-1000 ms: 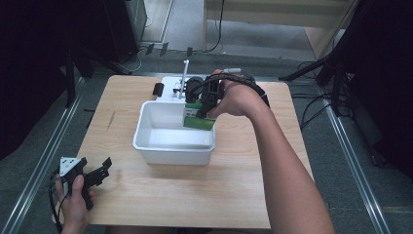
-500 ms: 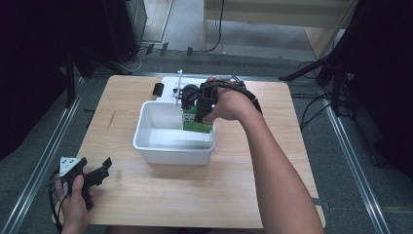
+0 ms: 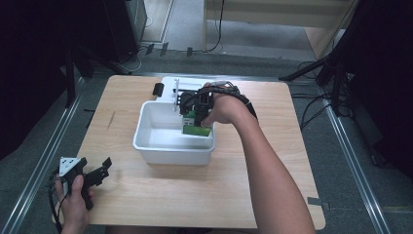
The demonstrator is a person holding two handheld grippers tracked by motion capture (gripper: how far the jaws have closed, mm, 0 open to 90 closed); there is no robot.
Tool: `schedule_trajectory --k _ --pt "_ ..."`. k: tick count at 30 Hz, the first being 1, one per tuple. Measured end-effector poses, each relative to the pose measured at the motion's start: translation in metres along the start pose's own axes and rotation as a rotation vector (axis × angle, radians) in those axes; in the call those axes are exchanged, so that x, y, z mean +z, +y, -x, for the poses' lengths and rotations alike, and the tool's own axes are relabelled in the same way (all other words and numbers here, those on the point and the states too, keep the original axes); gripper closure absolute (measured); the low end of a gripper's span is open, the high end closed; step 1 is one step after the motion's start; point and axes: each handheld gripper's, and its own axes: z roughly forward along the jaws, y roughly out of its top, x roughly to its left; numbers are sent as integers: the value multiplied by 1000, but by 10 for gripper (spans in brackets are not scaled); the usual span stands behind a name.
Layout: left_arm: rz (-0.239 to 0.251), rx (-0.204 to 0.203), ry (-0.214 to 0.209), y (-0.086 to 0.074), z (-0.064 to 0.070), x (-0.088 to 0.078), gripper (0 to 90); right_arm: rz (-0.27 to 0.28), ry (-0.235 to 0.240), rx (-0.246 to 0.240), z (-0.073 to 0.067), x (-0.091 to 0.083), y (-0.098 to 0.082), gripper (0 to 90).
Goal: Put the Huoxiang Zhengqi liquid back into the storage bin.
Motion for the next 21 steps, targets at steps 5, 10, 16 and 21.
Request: schedule_trajectory --k 5,10,16,21 --pt "-2 -1 -2 0 0 0 93 -8 9 4 0 10 1 641" --pt "-1 -2 -3 0 0 0 93 -25 17 -2 -1 21 3 640" --pt "-1 -2 -3 0 -1 0 93 -45 20 -16 -2 30 6 636" --pt "-1 -3 -4 0 -1 0 93 -47 26 -4 -1 34 5 628"
